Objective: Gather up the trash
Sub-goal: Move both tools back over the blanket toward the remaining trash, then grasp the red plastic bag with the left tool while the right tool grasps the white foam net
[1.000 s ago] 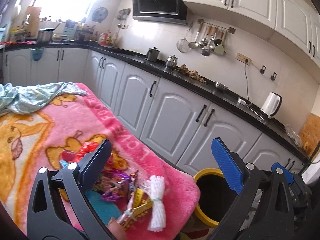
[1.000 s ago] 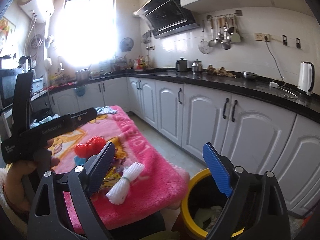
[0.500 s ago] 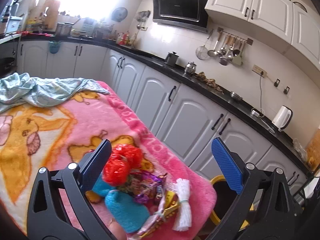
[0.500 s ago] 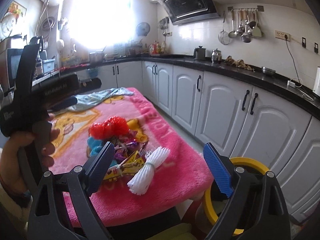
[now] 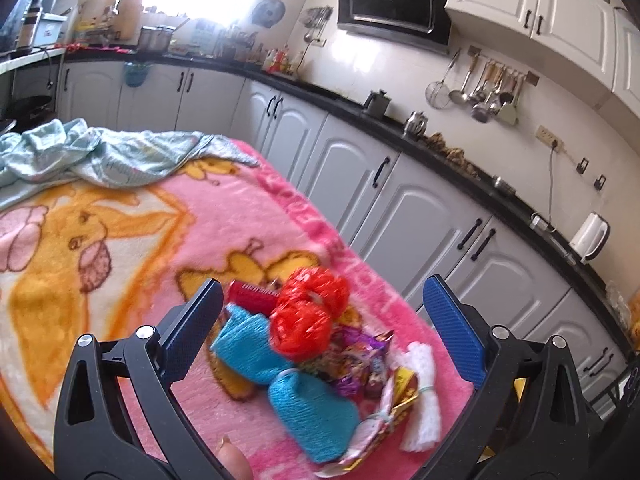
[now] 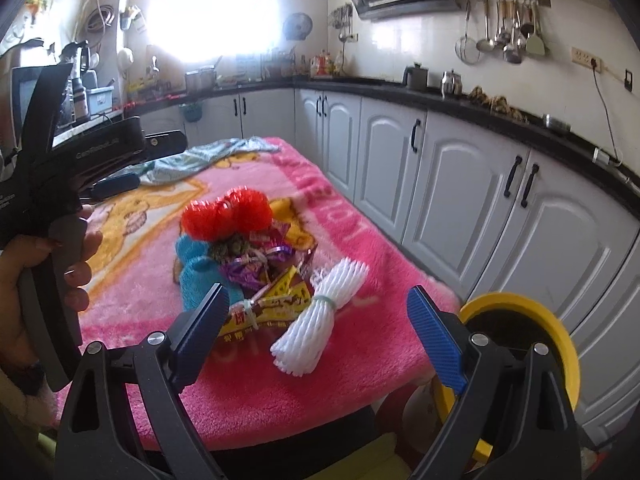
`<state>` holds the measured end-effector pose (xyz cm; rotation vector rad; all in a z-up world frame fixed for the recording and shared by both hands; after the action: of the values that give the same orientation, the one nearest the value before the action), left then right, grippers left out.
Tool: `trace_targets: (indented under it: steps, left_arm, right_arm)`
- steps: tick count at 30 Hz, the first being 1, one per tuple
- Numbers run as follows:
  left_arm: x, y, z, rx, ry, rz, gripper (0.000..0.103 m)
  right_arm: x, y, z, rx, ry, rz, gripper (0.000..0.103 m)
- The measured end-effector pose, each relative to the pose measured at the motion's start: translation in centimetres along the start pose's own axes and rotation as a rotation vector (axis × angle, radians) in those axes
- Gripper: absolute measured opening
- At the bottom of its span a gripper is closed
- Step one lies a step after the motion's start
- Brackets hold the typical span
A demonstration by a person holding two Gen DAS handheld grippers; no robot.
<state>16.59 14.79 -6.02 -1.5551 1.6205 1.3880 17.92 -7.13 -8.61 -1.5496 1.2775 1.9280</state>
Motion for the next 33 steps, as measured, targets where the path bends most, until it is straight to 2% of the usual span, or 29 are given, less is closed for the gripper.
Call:
trace_targets:
  steps: [12,17,18,21,23,25,26,28,33]
  left_arm:
    - [4.1,-3.3,0.8,0.027,-0.025,0.126,0.092]
    - [4.7,-4.3,1.1,0.032,-0.015,0.144,0.081]
    - [4.8,-4.4,1.2,0.034,-0.009,0.148,0.08]
    - [5.0,-4.8,1.3,0.035,-0.01,0.158,0.068]
    - [5.2,-4.9,1.4,0.038,-0.004,0.165,0.065]
    - [5.2,-5.0,1.6,0.04,0.002,0.171,0.058]
    - [5.3,-5.0,1.6,0.042,0.004,0.174,0.056]
    - [5.3,-5.1,1.6,0.045,0.002,0.177,0.046]
    - [5.3,-5.1,1.5,0.055,-0.007,0.184,0.026]
  right_arm:
    - [4.0,-4.0,-1.3,-0.02,-0.103,0.168,0.087]
    - [5.1,-5.1,-1.4,-0.037,-0.13,0.21,0.081]
    - [5.2,-5.2,-1.4,-0.041,-0.136,0.217,0.078]
    - [5.9,-5.8,-1.4,-0.06,-0.16,0.252,0.068]
    - [6.5,-6.2,-1.6,-0.072,-0.177,0.28,0.056]
    - [6.9,-6.3,-1.5,-0.089,-0.186,0.303,0.035]
    - [7.1,-6.3,-1.5,-0.099,-0.193,0.312,0.03]
    - [7.1,-6.2,-1.8,-0.103,-0.21,0.315,0.024]
    - [6.5,-5.6,-2.5,-0.079,-0.207,0.286,0.021]
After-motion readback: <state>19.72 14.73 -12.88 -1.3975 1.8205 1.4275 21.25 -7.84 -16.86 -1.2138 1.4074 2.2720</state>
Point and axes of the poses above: each gripper's, at about its wrist camera, not at the fingertips, and y roughly against the way its jaws point, z to its left, x to its underside, the point moved 6 cm from there along -y, roughly the way its jaws point, and after that the axes turned 10 degrees about -z, right-handed, at the moved point
